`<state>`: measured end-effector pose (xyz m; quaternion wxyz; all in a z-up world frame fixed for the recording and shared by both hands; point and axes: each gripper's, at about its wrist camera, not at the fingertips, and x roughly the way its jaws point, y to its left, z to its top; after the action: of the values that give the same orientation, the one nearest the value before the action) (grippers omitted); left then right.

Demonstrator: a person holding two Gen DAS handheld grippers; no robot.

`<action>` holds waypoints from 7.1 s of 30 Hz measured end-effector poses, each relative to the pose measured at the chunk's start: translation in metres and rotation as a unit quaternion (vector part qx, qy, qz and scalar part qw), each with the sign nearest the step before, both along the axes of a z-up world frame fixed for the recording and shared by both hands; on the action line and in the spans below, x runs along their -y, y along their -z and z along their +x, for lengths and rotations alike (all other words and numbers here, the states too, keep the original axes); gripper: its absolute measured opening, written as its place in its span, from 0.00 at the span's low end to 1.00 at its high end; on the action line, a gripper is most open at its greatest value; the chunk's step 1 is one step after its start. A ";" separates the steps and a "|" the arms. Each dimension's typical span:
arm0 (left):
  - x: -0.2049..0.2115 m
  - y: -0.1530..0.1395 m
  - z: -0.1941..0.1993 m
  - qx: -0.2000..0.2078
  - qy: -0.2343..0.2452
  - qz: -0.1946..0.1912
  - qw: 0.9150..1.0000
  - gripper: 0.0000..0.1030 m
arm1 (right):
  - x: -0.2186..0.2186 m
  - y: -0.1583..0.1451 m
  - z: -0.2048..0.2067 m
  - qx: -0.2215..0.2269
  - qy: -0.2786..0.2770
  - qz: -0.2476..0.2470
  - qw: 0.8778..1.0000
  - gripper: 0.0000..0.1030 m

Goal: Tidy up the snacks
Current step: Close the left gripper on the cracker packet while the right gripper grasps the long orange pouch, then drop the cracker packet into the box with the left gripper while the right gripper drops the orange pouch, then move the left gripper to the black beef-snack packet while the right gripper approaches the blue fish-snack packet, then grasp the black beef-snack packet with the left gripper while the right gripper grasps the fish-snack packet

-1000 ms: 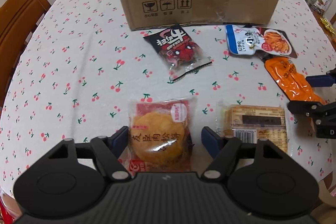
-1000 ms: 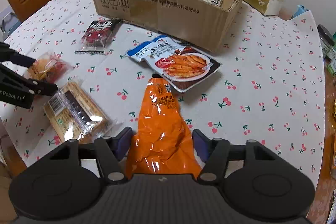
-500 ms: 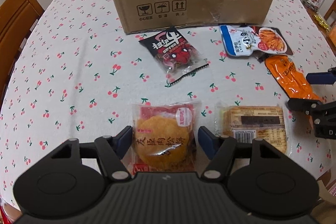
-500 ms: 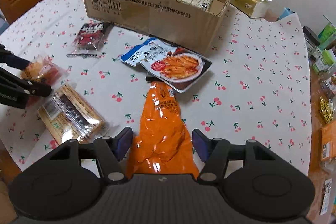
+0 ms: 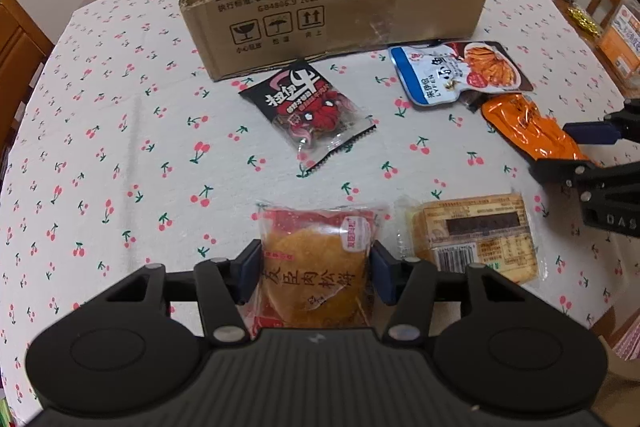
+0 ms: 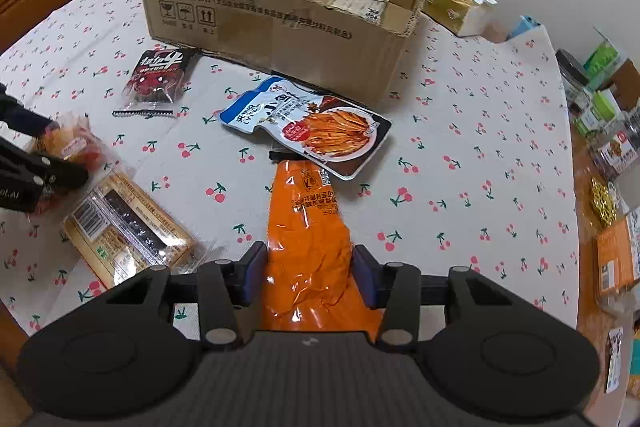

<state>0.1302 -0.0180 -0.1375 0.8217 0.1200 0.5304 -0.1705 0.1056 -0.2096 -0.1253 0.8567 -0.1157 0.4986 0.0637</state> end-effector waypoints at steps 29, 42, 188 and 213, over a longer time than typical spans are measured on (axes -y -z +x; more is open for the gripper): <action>-0.015 -0.061 0.023 -0.015 0.080 -0.017 0.997 0.53 | 0.017 -0.052 -0.013 -0.016 0.046 0.018 0.999 0.49; -0.029 -0.084 0.031 0.018 0.058 -0.037 0.997 0.53 | 0.000 -0.121 0.066 0.065 -0.019 0.015 0.998 0.49; 0.003 0.017 0.099 0.031 -0.085 -0.014 0.996 0.78 | -0.045 0.012 0.087 -0.052 -0.159 0.060 0.984 1.00; 0.005 0.010 0.098 0.034 -0.053 -0.023 0.998 0.45 | -0.058 0.018 0.097 -0.025 -0.179 0.046 0.982 0.77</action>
<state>0.2282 -0.0232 -0.1479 0.8497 0.0787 0.5038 -0.1343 0.2023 -0.1511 -0.1437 0.8232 -0.1623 0.4874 0.2416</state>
